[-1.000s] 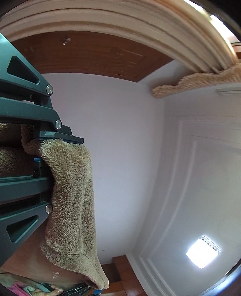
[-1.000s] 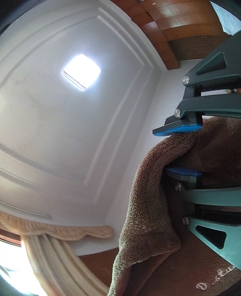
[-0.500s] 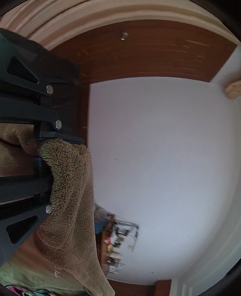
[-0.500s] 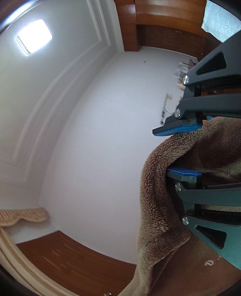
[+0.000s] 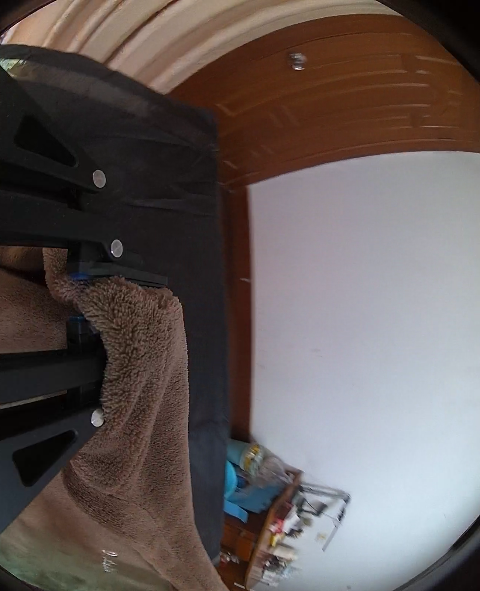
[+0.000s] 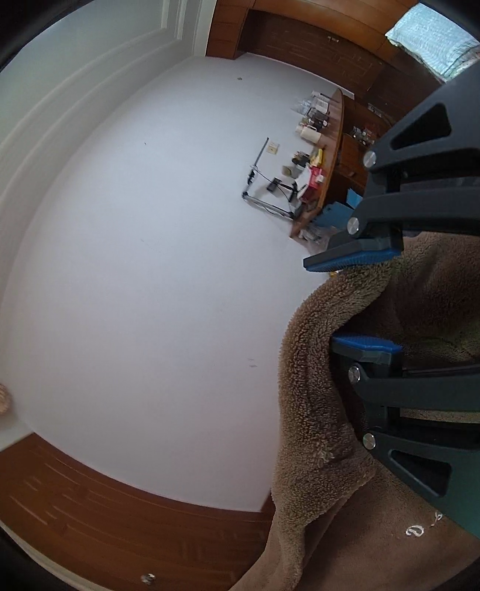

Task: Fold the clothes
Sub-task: 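Hold the fleece edges raised and lower them back toward the bed, then lay the fleece flat on the bed and open both grippers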

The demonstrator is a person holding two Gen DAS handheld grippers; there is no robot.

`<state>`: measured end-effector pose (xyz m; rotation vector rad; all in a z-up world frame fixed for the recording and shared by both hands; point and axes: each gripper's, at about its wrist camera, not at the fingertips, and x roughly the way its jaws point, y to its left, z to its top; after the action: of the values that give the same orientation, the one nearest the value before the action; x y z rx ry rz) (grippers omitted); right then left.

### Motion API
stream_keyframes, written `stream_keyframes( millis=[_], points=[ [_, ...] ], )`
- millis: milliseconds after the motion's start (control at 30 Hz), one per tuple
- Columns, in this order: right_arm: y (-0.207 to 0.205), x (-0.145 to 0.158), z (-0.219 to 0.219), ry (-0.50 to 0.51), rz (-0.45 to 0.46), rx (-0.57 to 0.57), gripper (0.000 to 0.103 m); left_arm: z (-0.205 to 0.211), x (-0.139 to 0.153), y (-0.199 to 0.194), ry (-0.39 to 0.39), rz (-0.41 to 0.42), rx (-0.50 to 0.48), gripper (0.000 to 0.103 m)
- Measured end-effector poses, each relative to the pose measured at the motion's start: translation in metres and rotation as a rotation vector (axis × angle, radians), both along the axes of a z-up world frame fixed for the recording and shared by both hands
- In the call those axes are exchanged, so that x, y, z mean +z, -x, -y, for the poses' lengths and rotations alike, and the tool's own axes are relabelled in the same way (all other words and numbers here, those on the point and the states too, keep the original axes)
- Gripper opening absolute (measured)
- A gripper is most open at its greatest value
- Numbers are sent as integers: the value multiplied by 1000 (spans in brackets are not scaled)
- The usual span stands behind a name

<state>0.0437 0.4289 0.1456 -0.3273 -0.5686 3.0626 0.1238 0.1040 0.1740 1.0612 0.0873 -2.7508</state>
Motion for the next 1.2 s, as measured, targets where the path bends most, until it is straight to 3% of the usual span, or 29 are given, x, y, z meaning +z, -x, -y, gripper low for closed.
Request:
stream_keyframes(
  millis=[167, 300, 467, 500, 667, 967, 1200],
  points=[
    [26, -48, -1, -22, 162, 36, 34, 2, -40, 29, -8, 119, 25, 12],
    [44, -72, -4, -4, 299, 60, 41, 7, -65, 43, -37, 219, 30, 16],
    [49, -78, -11, 39, 398, 65, 76, 7, -87, 56, -43, 321, 35, 20],
    [48, -77, -12, 50, 412, 64, 79, 5, -88, 57, -41, 326, 32, 21],
    [51, -74, -25, 99, 480, 74, 80, -2, -86, 52, -43, 347, -3, 22],
    [2, -55, -24, 18, 490, 140, 83, 7, -76, 23, -41, 375, -91, 26],
    [-16, -61, -18, 11, 531, 196, 83, 21, -65, -7, -52, 350, -41, 31]
  ],
)
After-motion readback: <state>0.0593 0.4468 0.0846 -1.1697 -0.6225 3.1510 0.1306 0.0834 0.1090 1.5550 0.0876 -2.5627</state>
